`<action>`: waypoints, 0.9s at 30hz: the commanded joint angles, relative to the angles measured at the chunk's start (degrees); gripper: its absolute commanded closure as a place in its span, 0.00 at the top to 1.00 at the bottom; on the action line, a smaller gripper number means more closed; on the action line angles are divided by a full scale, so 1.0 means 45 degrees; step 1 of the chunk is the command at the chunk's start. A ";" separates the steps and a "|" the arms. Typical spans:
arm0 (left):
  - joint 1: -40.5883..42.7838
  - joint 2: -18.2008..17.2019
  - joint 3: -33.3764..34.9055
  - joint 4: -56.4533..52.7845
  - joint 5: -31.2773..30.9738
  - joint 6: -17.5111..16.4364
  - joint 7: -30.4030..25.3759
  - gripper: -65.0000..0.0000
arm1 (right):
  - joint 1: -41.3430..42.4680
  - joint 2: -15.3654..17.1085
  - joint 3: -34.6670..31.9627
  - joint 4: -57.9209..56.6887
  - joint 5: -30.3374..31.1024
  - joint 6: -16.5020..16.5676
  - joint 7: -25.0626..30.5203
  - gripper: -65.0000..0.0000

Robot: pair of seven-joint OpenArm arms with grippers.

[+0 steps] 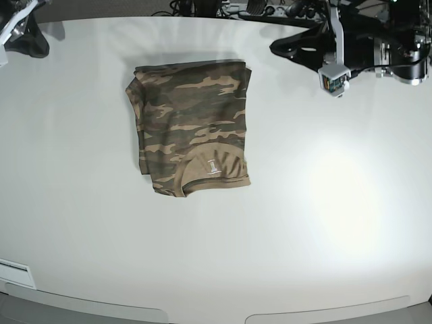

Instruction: Fold the T-shirt properly

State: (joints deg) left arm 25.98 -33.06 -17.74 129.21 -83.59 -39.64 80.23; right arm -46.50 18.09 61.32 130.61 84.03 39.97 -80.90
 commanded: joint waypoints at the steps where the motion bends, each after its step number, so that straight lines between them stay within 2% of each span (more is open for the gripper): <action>1: 0.0661 -0.0165 -0.0389 0.0408 -0.0313 -0.0081 -0.0050 0.00 | -0.0457 0.0141 0.0131 0.0146 0.0216 0.0008 0.0201 0.00; 4: 0.2769 -0.0053 -0.1205 0.0816 -0.0313 -0.0081 -0.0050 0.00 | -0.1574 0.0087 0.0126 0.0141 0.0216 0.0008 0.0201 0.00; 7: 0.4745 0.0015 -0.1676 0.0855 -0.0313 -0.0081 -0.0050 0.00 | -0.2487 -0.0355 0.0092 0.0131 0.0216 0.0008 0.0201 0.00; 11: 0.7019 0.0053 -0.1753 0.0845 -0.0313 -0.0081 -0.0053 0.00 | -0.3555 -0.0874 -0.0345 0.0107 0.0216 0.0008 0.0201 0.00; 14: 0.8378 0.0398 -0.1753 0.0845 -0.0313 -0.0081 -0.0073 0.00 | -0.4444 -0.0913 -0.0991 0.0107 0.0216 0.0008 0.0201 0.00; 19: 0.9651 0.1311 -0.1753 0.0801 0.0194 -0.0081 -0.0102 0.00 | -0.5270 -0.0913 -0.2327 0.0019 0.0216 0.0008 0.0201 0.00; 23: 0.9976 0.1885 -0.1753 0.0325 0.0971 -0.0081 -0.0160 0.00 | -0.5362 -0.0908 -0.3580 -0.1243 0.0216 0.0008 0.0201 0.00; 27: 0.9908 0.2016 -0.1613 -0.1175 0.1880 -0.0081 -0.1107 0.00 | -0.5357 -0.0801 -0.5095 -0.3657 -0.1579 0.0008 0.0525 0.00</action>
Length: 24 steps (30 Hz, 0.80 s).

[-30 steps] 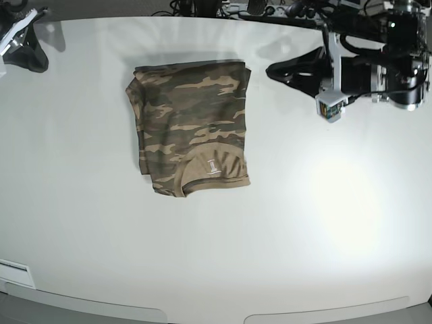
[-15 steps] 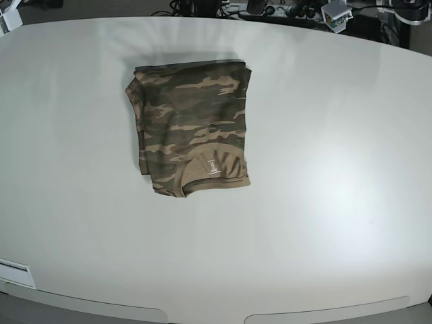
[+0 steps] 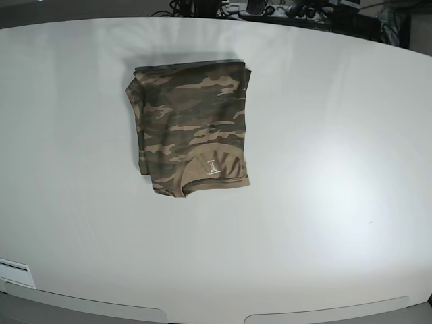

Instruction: Fold the T-shirt properly

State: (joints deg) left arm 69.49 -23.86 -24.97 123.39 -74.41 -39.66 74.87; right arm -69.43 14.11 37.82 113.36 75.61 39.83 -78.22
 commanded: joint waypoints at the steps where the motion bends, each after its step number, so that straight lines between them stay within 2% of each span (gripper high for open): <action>1: 0.0209 -0.0029 0.0078 -0.0364 0.0160 -0.0076 -0.0277 0.00 | -0.0253 0.0087 -0.0291 -0.0461 -0.0175 0.0037 0.0369 0.00; 3: 0.0044 -0.0029 0.0335 -0.1433 0.0607 -0.0076 -0.0714 0.00 | 0.0015 0.0083 -0.1093 -0.1690 -0.0981 0.0037 0.0908 0.00; 7: -0.0952 -0.0024 0.1112 -0.3837 0.1093 -0.0076 -0.0738 0.00 | 0.1030 0.0083 -0.2618 -0.4119 -0.2293 0.0037 0.1331 0.00; 10: -0.1957 -0.0024 0.1783 -0.5911 0.1588 -0.0076 -0.0947 0.00 | 0.1812 0.0092 -0.3619 -0.5877 -0.3745 0.0037 0.2545 0.00; 13: -0.3089 -0.0024 0.2390 -0.7873 0.2633 -0.0076 -0.2035 0.00 | 0.2676 0.0257 -0.4517 -0.7436 -0.5270 0.0037 0.4153 0.00; 18: -0.4983 -0.0019 0.3410 -1.0987 0.5158 -0.0076 -0.4945 0.00 | 0.4265 0.0583 -0.5848 -0.9787 -0.7830 0.0037 0.6999 0.00; 24: -0.7509 0.0325 0.4673 -1.4426 0.9627 -0.0076 -1.0375 0.00 | 0.6630 0.0568 -0.7193 -1.2439 -1.1511 0.0037 1.1385 0.00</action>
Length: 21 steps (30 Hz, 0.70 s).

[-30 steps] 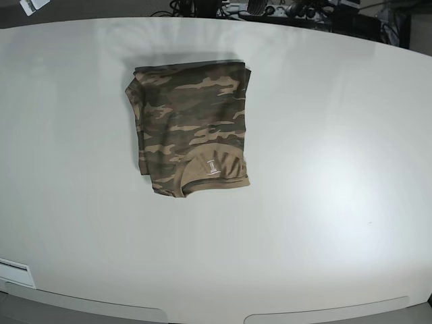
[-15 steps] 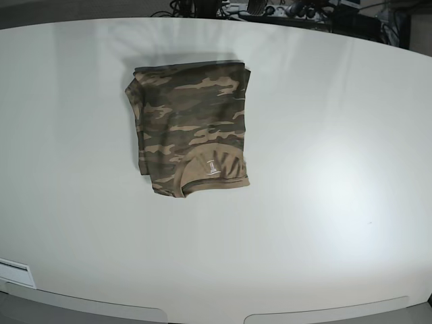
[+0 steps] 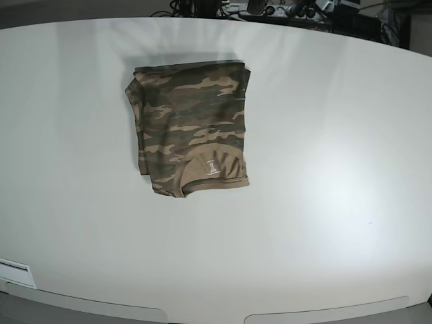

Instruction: Fold the T-shirt properly

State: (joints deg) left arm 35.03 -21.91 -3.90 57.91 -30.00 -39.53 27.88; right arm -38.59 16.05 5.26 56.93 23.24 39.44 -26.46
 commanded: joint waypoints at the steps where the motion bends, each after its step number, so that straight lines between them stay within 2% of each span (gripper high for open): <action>1: -0.0325 0.0024 0.0155 -0.0427 0.0612 -0.0105 -0.0699 0.00 | 0.0219 0.0136 -0.0223 -0.0311 -0.0393 0.0124 0.0481 0.00; 3: -0.1219 0.0330 0.0452 -0.1486 0.2195 -0.0105 -0.1923 0.00 | 0.1025 0.0136 -0.0782 -0.1035 -0.1258 0.0000 0.1292 0.00; 5: -0.2001 0.0675 0.0753 -0.2472 0.3526 -0.0105 -0.2934 0.00 | 0.1758 0.0112 -0.1404 -0.1695 -0.1880 -0.0879 0.1957 0.00; 7: -0.2569 0.1054 0.1049 -0.3376 0.4464 0.1404 -0.4027 0.00 | 0.2351 0.0015 -0.1928 -0.2297 -0.2521 -0.1991 0.2487 0.00; 9: -0.2943 0.1404 0.1384 -0.4197 0.5353 0.3385 -0.5595 0.00 | 0.2851 -0.0165 -0.2414 -0.2885 -0.3060 -0.3225 0.2992 0.00; 11: -0.3206 0.1724 0.1817 -0.4915 0.5785 0.5221 -0.7276 0.00 | 0.3279 -0.0389 -0.2846 -0.3439 -0.3453 -0.4347 0.3570 0.00; 12: -0.3337 0.1894 0.2050 -0.5221 0.5867 0.5887 -0.7805 0.00 | 0.3458 -0.0549 -0.3031 -0.3696 -0.3672 -0.4809 0.3895 0.00; 14: -0.3628 0.2254 0.2521 -0.5707 0.5848 0.6645 -0.8009 0.00 | 0.3740 -0.0947 -0.3317 -0.4119 -0.3963 -0.5425 0.4260 0.00; 19: -0.4265 0.3109 0.3429 -0.6606 0.4881 0.7660 -0.8009 0.00 | 0.4133 -0.2011 -0.3759 -0.4571 -0.4041 -0.6081 0.4566 0.00; 21: -0.4459 0.3298 0.3662 -0.6883 0.4537 0.7951 -0.8004 0.00 | 0.4129 -0.2385 -0.3823 -0.4575 -0.4677 -0.6212 0.4838 0.00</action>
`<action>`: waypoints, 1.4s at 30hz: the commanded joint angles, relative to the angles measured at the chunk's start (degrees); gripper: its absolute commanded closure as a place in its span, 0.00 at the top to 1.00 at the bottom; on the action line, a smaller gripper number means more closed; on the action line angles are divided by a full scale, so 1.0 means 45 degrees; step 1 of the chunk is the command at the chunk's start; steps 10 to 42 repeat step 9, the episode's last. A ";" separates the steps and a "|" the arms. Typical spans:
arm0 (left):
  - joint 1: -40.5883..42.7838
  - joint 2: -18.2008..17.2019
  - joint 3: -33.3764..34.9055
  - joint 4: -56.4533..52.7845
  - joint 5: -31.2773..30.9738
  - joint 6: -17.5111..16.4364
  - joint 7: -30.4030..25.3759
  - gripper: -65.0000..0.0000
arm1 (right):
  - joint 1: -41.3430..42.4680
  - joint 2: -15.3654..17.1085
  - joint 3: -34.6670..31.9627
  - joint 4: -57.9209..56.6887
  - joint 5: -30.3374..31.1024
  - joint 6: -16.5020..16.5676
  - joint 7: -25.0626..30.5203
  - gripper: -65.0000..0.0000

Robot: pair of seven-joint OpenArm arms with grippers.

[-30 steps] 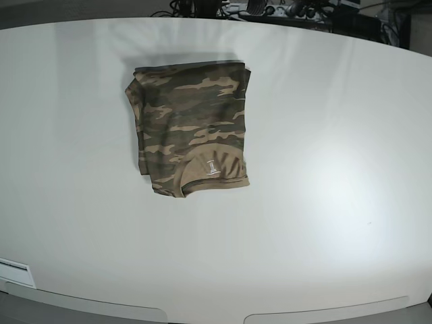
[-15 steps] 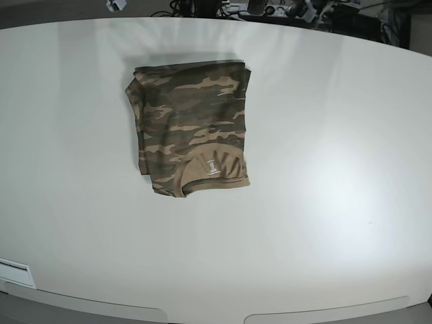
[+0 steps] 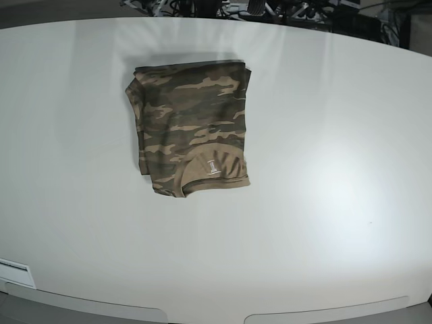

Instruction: Fold the T-shirt properly

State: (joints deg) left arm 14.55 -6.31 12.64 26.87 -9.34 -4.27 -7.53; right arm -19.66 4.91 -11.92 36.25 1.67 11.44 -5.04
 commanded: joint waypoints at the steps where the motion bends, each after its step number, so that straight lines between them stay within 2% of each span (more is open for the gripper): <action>1: 0.0029 -0.0117 0.0121 -0.0078 -0.0097 0.0107 -0.0131 0.00 | -0.0078 -0.0034 -0.0039 0.0019 -0.0155 -0.0024 0.0253 0.00; 9: 0.0010 0.0005 0.1190 -0.0141 -0.1083 0.0102 -0.0126 0.00 | 0.0107 -0.0529 -0.0044 0.0024 -0.0364 0.0602 0.0699 0.00; 42: 0.0010 0.0005 0.1190 -0.0141 -0.1083 0.0102 -0.0126 0.00 | 0.0107 -0.0529 -0.0044 0.0024 -0.0364 0.0602 0.0699 0.00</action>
